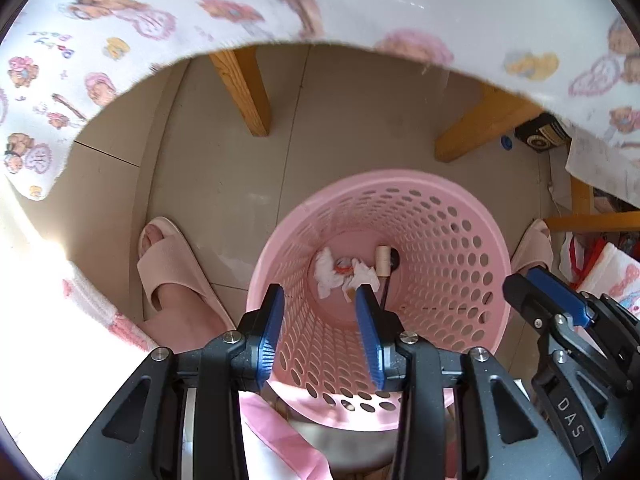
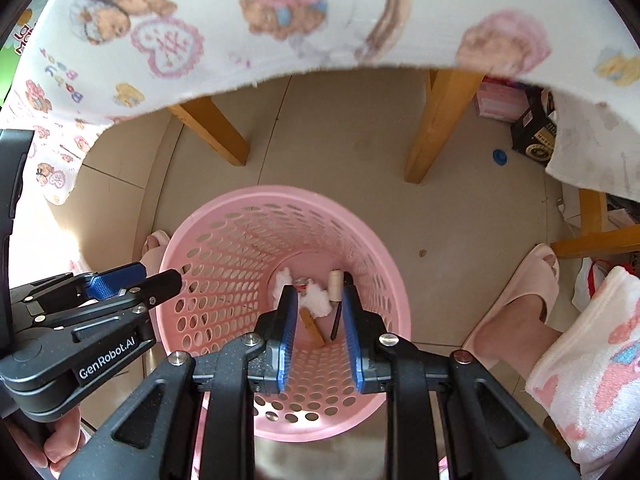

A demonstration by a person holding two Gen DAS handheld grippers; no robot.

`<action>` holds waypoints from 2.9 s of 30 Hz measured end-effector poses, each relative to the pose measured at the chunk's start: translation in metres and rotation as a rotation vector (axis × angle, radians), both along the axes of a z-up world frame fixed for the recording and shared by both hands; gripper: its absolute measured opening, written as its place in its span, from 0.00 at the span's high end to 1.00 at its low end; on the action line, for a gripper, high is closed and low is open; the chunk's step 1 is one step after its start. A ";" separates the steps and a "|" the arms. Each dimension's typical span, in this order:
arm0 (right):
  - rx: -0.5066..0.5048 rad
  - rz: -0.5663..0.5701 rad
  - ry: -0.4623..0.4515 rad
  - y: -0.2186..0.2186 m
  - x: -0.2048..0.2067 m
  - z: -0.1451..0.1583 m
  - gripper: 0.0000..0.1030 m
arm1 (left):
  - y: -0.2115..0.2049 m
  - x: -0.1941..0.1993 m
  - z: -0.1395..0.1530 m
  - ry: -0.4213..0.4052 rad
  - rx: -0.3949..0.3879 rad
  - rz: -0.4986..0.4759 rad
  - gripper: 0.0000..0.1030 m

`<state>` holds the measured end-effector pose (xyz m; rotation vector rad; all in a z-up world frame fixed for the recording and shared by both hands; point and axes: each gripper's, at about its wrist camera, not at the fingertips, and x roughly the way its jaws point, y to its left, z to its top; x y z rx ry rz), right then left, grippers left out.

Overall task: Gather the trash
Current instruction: 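Raise both open tools back toward the chair, then grasp the black stick with the left tool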

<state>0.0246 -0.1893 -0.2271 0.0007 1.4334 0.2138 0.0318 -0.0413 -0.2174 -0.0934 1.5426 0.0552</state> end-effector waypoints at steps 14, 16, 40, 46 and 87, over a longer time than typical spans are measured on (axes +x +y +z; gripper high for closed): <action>-0.077 0.029 -0.259 0.004 -0.006 0.074 0.74 | 0.028 0.005 0.061 -0.206 0.016 0.096 0.53; -0.082 0.039 -0.284 0.004 -0.007 0.083 0.69 | 0.031 0.004 0.073 -0.255 0.029 0.096 0.50; -0.052 0.002 -0.669 -0.012 -0.030 0.182 0.55 | 0.018 -0.029 0.193 -0.767 0.209 -0.039 0.28; -0.052 0.010 -0.761 -0.019 -0.019 0.225 0.45 | 0.023 -0.024 0.232 -0.858 0.219 -0.072 0.10; 0.004 0.164 -0.664 -0.009 0.160 0.209 0.13 | 0.112 0.232 0.178 -0.383 -0.038 0.100 0.72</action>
